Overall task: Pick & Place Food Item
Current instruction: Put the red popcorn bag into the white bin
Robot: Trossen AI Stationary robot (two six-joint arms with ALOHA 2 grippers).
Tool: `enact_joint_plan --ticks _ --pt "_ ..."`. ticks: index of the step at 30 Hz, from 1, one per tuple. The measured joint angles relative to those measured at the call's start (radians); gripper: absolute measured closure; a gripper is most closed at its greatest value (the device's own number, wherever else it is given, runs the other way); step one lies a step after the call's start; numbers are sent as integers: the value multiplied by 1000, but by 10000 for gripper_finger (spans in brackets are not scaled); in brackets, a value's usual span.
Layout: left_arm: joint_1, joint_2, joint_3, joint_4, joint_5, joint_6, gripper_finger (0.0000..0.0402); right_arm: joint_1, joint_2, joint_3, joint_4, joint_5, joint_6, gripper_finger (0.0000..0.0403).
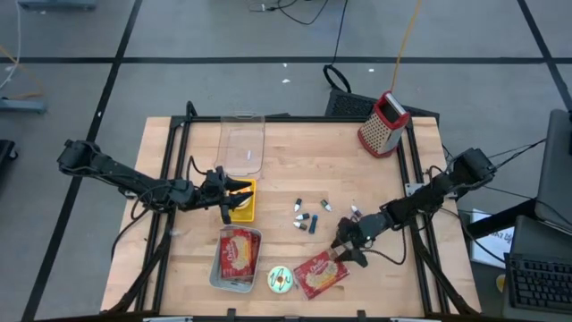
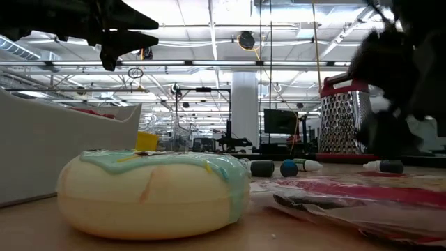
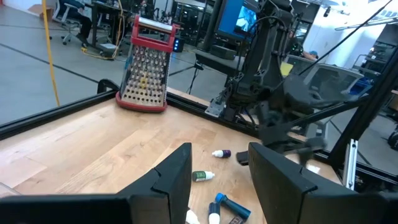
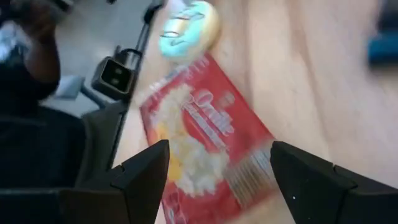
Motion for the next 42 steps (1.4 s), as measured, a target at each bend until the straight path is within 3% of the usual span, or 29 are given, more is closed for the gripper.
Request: enact_joint_plan --ticks 7,18,32,42 --pt "0 0 0 0 0 -7 245 23 -1 136 -269 2 -361 133" --pt "0 0 0 -1 0 -7 245 79 -18 274 -610 81 -605 133" --pt "0 0 0 -8 0 -33 245 319 -14 351 -736 399 -641 133" --pt "0 0 0 -9 0 -69 245 346 89 377 -699 310 -629 133"
